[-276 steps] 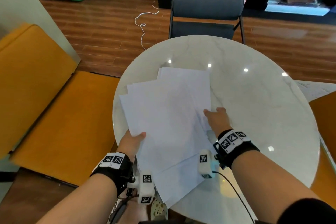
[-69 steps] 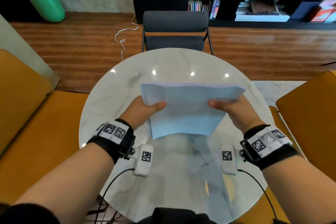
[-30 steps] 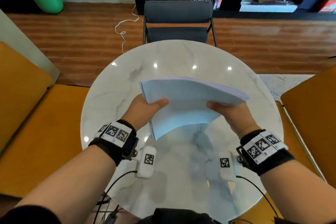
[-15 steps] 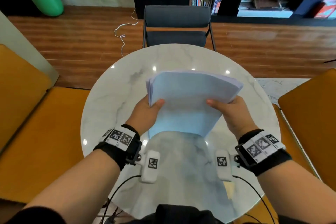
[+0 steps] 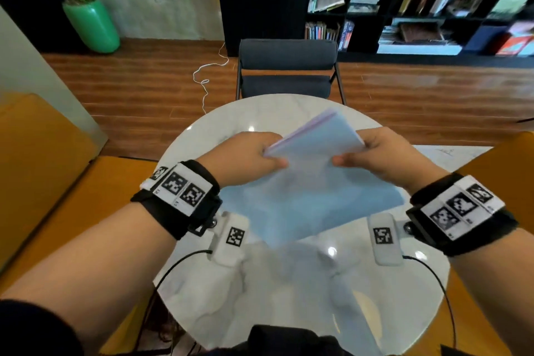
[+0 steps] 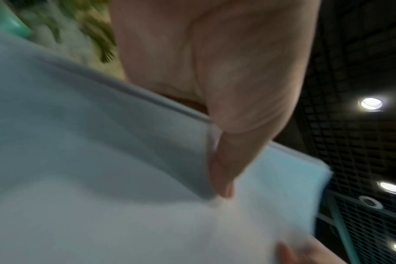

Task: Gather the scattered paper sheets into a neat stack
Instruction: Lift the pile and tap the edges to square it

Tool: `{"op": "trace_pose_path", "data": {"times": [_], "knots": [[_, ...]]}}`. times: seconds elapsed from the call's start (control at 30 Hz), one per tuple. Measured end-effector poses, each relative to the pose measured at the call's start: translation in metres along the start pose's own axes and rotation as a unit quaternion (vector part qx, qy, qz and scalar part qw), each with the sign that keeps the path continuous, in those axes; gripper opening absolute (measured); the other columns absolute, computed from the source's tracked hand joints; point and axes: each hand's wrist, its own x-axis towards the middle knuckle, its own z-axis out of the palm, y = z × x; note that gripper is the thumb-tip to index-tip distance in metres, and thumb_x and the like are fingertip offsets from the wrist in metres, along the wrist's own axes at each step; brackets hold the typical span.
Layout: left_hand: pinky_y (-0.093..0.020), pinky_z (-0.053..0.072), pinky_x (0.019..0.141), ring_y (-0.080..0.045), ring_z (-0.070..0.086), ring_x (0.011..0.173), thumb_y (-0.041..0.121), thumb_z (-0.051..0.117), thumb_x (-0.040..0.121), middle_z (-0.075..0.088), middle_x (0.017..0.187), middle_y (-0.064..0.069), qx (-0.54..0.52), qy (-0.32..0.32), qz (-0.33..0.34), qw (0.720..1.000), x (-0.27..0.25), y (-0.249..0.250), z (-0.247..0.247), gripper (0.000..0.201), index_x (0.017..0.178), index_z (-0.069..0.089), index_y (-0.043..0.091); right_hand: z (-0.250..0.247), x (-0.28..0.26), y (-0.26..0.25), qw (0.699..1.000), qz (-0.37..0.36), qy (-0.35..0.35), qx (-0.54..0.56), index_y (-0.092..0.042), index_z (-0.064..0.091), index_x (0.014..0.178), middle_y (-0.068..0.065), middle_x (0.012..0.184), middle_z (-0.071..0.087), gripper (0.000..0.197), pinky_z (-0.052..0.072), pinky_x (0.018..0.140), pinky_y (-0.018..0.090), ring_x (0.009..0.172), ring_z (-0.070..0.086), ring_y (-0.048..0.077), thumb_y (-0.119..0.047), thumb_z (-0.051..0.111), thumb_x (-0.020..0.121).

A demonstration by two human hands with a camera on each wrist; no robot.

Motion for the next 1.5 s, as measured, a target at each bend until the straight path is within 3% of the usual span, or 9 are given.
{"op": "trace_pose_path", "data": {"times": [0.2,0.37,0.5,0.63,0.8,1.0,1.17,1.4,1.5], "knots": [[-0.029,0.051,0.086,-0.017,0.067,0.097,0.048,0.078,0.067,0.074,0.099,0.008,-0.164,0.008,-0.113,0.98,-0.024,-0.07,-0.019,0.042,0.103,0.067,0.03,-0.033,-0.011,0.039,0.957,-0.015,0.046,0.286,-0.01,0.077,0.087,0.003,0.087,0.077,0.054,0.057,0.067,0.028,0.075,0.072,0.018,-0.031,0.091,0.039],[-0.036,0.058,0.083,-0.024,0.071,0.096,0.027,0.091,0.048,0.074,0.107,-0.008,-0.631,-0.025,-0.1,0.769,-0.024,-0.083,0.019,0.064,0.107,0.072,0.013,-0.016,-0.005,0.051,0.92,0.054,-0.004,0.389,-0.002,0.065,0.11,0.011,0.099,0.075,0.041,0.059,0.074,0.037,0.084,0.072,0.026,-0.007,0.067,0.069],[-0.04,0.06,0.077,-0.026,0.073,0.089,0.021,0.073,0.072,0.075,0.101,-0.01,-0.669,-0.034,-0.16,0.725,-0.024,-0.082,0.033,0.029,0.098,0.075,0.009,0.007,-0.001,0.067,0.891,0.187,-0.058,0.41,-0.001,0.059,0.124,0.02,0.119,0.066,0.054,0.055,0.086,0.048,0.097,0.069,0.033,-0.013,0.07,0.073],[-0.04,0.056,0.083,-0.027,0.068,0.092,0.016,0.053,0.094,0.07,0.108,-0.013,-0.581,0.014,-0.243,0.776,-0.018,-0.077,0.05,0.022,0.112,0.062,0.007,0.032,-0.001,0.073,0.905,0.237,-0.027,0.352,0.001,0.064,0.115,0.02,0.115,0.069,0.037,0.059,0.076,0.039,0.096,0.07,0.032,-0.007,0.067,0.079],[-0.045,0.049,0.098,-0.024,0.065,0.104,0.04,0.055,0.088,0.069,0.112,-0.002,-0.422,0.146,-0.227,0.866,-0.011,-0.067,0.069,0.025,0.108,0.063,0.029,0.068,0.004,0.064,0.95,0.134,0.149,0.241,-0.014,0.071,0.094,0.005,0.096,0.074,0.021,0.056,0.074,0.035,0.088,0.071,0.024,-0.005,0.074,0.075],[-0.019,0.051,0.089,0.004,0.065,0.096,0.031,0.063,0.088,0.067,0.105,0.013,-0.403,0.197,-0.173,0.877,-0.026,-0.073,0.088,0.031,0.117,0.06,0.023,0.085,-0.019,0.073,0.936,0.053,0.231,0.26,-0.024,0.068,0.086,-0.009,0.084,0.071,0.026,0.054,0.064,0.014,0.072,0.069,-0.001,-0.003,0.076,0.075],[-0.054,0.047,0.098,-0.029,0.063,0.107,0.06,0.062,0.058,0.069,0.114,-0.012,-0.375,0.08,-0.256,0.888,-0.03,-0.096,0.12,0.066,0.11,0.064,0.02,0.104,-0.017,0.111,0.92,0.185,0.211,0.274,-0.017,0.069,0.073,-0.01,0.067,0.071,0.018,0.053,0.064,0.023,0.064,0.067,0.006,-0.003,0.079,0.07],[-0.035,0.046,0.092,-0.019,0.061,0.105,0.023,0.068,0.084,0.066,0.116,-0.006,-0.395,0.134,-0.221,0.881,-0.025,-0.097,0.101,0.03,0.113,0.06,0.02,0.087,-0.008,0.109,0.922,0.122,0.216,0.298,-0.02,0.075,0.067,-0.01,0.071,0.075,0.023,0.058,0.069,0.025,0.07,0.07,0.007,0.002,0.079,0.069],[-0.043,0.048,0.091,-0.028,0.062,0.108,0.041,0.065,0.073,0.067,0.114,-0.011,-0.367,0.092,-0.262,0.888,-0.029,-0.106,0.121,0.036,0.104,0.063,0.022,0.099,-0.012,0.124,0.926,0.179,0.178,0.279,-0.017,0.073,0.069,-0.002,0.077,0.075,0.02,0.057,0.081,0.04,0.084,0.071,0.025,0.001,0.079,0.068]]}}
